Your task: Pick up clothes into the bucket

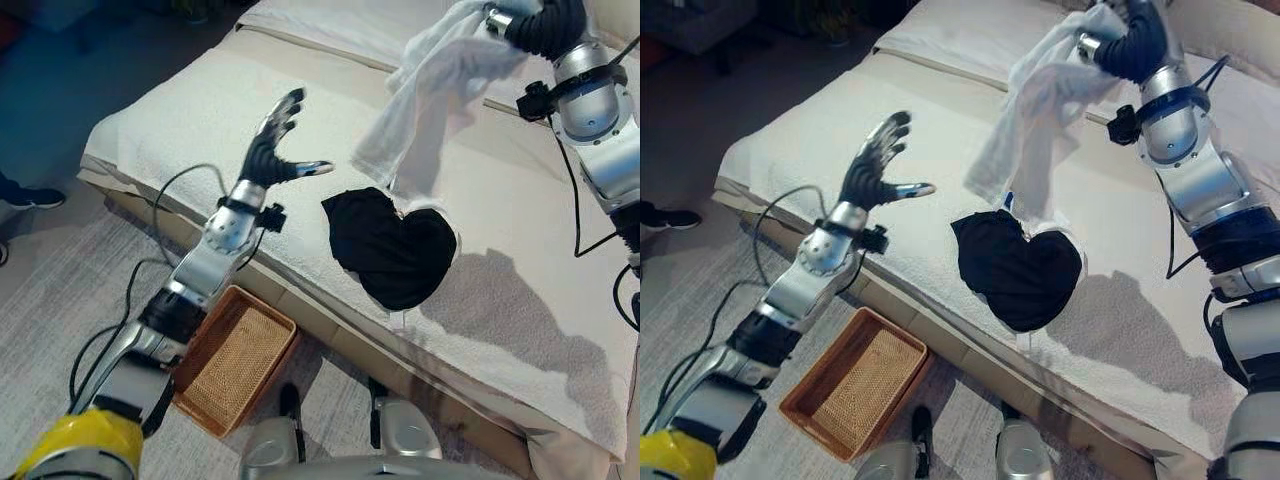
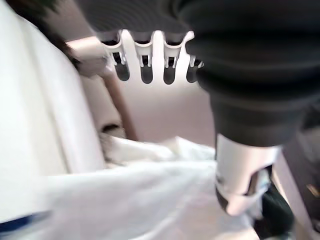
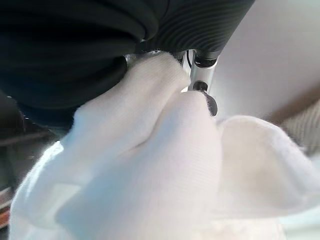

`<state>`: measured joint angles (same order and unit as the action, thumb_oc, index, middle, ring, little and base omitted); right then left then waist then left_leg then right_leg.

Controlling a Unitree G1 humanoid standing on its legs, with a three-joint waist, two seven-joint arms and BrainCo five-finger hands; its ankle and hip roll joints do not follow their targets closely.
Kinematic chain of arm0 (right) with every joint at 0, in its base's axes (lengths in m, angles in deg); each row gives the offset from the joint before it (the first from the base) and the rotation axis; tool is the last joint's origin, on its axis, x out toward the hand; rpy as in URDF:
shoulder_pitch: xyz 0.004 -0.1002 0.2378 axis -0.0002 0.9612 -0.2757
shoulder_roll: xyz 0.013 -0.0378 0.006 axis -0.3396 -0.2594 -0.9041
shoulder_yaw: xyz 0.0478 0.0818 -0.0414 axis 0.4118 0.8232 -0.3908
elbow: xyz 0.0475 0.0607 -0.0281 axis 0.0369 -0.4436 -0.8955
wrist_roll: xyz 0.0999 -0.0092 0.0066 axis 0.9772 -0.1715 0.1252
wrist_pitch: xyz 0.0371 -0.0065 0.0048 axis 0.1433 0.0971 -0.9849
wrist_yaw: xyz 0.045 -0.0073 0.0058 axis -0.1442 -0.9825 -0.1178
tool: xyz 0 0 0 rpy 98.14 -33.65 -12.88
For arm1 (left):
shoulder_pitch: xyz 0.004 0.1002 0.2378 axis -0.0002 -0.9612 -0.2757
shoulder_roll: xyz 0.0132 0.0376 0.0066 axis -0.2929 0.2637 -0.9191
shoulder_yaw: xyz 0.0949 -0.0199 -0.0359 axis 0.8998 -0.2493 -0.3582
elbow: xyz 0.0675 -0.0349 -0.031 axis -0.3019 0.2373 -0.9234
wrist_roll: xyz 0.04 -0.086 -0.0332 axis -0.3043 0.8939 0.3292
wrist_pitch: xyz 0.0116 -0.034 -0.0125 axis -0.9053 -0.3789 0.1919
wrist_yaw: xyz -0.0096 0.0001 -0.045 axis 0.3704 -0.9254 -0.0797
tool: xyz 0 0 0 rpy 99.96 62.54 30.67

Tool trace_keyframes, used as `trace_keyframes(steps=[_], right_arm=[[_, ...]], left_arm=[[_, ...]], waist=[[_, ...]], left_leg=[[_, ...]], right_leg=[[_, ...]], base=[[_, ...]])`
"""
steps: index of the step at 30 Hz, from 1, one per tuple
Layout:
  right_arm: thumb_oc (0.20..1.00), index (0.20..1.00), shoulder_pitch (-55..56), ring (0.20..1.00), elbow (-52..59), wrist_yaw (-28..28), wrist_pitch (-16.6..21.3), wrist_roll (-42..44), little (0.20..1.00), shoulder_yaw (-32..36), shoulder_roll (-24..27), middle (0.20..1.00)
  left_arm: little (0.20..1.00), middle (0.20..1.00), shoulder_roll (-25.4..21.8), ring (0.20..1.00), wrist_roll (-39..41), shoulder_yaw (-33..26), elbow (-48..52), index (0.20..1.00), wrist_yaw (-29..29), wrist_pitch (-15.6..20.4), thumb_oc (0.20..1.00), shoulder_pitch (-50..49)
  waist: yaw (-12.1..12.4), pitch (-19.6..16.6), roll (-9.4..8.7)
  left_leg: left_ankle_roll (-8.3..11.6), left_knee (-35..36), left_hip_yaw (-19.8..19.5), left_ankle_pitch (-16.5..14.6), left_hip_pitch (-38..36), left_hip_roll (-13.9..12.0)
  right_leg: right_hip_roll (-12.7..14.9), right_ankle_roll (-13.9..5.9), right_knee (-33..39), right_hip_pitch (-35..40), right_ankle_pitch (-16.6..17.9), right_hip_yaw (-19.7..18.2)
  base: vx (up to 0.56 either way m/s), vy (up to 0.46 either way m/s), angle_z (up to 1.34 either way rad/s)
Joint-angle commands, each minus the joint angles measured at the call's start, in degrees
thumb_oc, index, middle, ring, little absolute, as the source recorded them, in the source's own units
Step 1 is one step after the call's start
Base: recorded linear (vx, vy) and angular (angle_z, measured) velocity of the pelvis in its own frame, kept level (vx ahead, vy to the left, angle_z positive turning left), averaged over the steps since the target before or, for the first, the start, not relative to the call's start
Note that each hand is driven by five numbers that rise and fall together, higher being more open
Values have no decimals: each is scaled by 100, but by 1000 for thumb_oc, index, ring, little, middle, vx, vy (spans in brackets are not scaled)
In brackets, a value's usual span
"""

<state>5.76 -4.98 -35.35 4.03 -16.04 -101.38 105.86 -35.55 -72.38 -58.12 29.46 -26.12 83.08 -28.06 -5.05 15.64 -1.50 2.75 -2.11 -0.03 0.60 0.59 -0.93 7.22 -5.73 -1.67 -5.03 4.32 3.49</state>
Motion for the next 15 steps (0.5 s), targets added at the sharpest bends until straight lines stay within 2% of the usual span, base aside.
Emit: trace_keyframes(steps=[1,7,15], right_arm=[[200,200,-260,200,414,513,281,943,200,-403,357,200],[200,200,-324,200,1020,1226,278,1853,200,-1007,649,200],[200,200,-93,200,1633,1740,242,2520,200,-1163,512,200]], left_arm=[[1000,1000,-81,1000,168,440,-403,1000,-170,67,1000,358],[1000,1000,301,1000,42,1119,-946,1000,-381,-58,1000,999],[1000,1000,1024,1000,579,1548,-1460,1000,-673,-213,1000,1150]], waist=[[28,-514,-269],[15,-578,-265],[29,-557,-248]], left_leg=[[97,-358,26,-216,311,71],[108,-360,3,-194,294,82],[92,-400,-23,-185,362,129]], right_leg=[[51,-233,-316,195,-472,170],[91,-263,-296,283,-456,234],[136,-288,-297,263,-428,298]], base=[[11,8,4],[1,1,1],[0,0,0]])
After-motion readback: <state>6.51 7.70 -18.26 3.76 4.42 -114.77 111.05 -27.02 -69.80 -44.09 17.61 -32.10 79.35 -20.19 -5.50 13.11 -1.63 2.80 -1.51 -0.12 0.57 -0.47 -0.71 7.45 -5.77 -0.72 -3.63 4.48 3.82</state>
